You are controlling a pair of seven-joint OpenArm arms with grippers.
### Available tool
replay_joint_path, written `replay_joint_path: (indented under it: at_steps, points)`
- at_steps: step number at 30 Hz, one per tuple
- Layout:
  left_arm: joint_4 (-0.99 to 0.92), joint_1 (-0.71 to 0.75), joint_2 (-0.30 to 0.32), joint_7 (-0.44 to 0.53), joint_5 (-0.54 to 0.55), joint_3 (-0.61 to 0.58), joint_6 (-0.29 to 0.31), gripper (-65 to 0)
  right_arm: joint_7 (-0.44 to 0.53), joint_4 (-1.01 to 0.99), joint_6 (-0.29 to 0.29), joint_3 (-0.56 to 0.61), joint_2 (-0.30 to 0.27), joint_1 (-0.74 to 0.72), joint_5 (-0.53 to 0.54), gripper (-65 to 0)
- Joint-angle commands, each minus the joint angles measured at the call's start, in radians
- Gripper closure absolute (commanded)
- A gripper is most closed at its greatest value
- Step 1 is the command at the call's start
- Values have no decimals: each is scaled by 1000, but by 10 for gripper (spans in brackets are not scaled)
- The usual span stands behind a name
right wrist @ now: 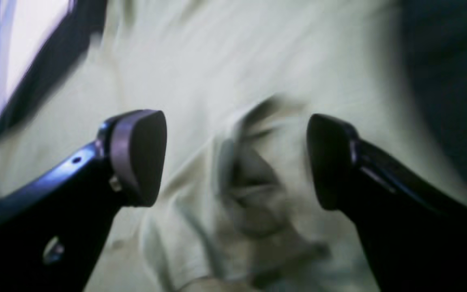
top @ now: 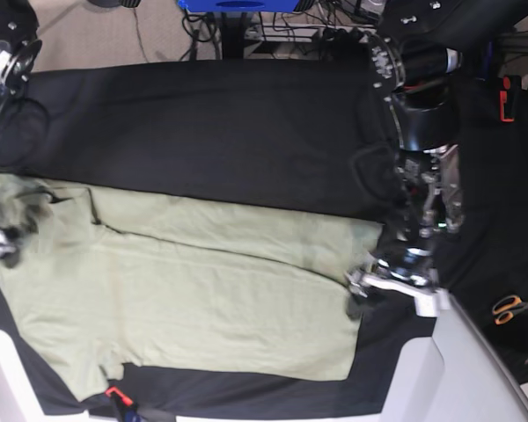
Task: Fold the T-shirt properly
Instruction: 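Drag the shirt toward the robot base with both grippers, then open both grippers and lift them off the shirt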
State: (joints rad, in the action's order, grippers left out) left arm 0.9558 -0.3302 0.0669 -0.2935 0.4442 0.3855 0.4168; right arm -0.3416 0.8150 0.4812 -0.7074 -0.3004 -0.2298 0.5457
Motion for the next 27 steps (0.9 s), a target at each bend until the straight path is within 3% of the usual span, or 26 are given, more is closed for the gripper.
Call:
replay_joint_path:
  at_steps: [1, 4, 6, 12, 15, 19, 21, 23, 27]
  points:
    - [53, -20, 30, 30, 55, 2, 11, -579, 19, 63, 12, -27, -15, -1, 18, -518]
    - [177, 75, 89, -22, 210, -4, 11, -579, -67, 200, 6, -134, 22, 63, 18, -516]
    - [254, 154, 126, -88, 282, -10, 11, -579, -181, 286, 6, -231, 76, 108, 18, -516]
    - [381, 368, 139, -152, 295, -10, 11, -573, -373, 363, 6, -481, 229, 157, 15, -516]
    - [404, 441, 139, -154, 293, -12, 11, -461, -376, 335, 9, -518, 258, 158, 11, -516]
    - [411, 486, 155, -154, 293, -12, 11, -230, -311, 175, 12, -516, 214, 125, 15, -516]
    - [406, 495, 155, -152, 293, -3, 11, -161, -264, 48, 14, -515, 172, 96, 15, -516]
    - [407, 501, 156, -152, 293, -1, 11, -128, -215, -81, 14, -515, 123, 65, 15, -516]
    - [404, 501, 175, -157, 293, -9, 11, -123, -106, -316, 43, -515, 23, 4, 11, -515]
